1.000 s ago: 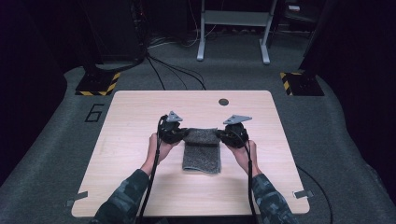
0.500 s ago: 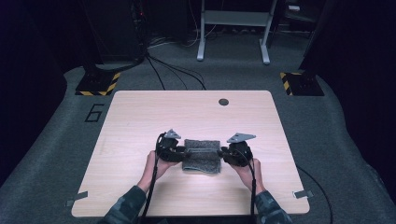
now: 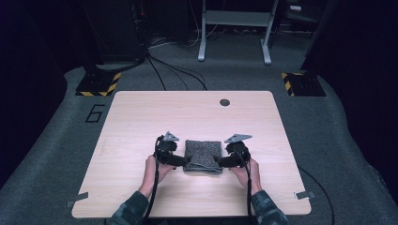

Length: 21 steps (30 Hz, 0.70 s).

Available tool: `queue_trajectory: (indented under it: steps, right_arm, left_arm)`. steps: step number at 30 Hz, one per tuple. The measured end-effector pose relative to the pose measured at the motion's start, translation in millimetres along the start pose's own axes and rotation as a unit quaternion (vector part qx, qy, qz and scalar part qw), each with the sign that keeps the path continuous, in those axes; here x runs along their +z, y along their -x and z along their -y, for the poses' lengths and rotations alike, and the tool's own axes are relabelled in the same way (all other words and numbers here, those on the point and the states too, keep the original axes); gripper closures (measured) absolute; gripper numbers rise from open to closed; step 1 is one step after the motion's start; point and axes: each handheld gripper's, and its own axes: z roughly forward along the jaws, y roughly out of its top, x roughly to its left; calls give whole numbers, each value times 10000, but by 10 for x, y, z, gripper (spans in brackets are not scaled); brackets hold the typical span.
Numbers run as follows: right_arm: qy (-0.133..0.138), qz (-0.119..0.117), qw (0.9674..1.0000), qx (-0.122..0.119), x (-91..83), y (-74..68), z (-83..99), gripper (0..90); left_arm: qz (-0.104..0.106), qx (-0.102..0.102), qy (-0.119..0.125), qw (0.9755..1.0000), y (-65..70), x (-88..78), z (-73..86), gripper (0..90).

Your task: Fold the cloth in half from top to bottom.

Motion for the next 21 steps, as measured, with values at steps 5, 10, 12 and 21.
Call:
queue_trajectory:
  steps: [5,10,12,21]
  right_arm:
    - [-274,153,9994,-149,130,-36,165,149]
    - [-409,263,9982,-361,192,-55,217,150]
    - [-340,205,9986,-353,165,-41,199,149]
    - [-18,259,9996,59,174,207,-119,148]
  left_arm:
    - [-453,352,-374,9977,95,127,191,160]
    - [-356,285,-333,9984,55,147,252,159]
    - [-289,193,-217,9992,24,97,218,157]
    - [-694,-4,-146,9975,-190,220,-129,151]
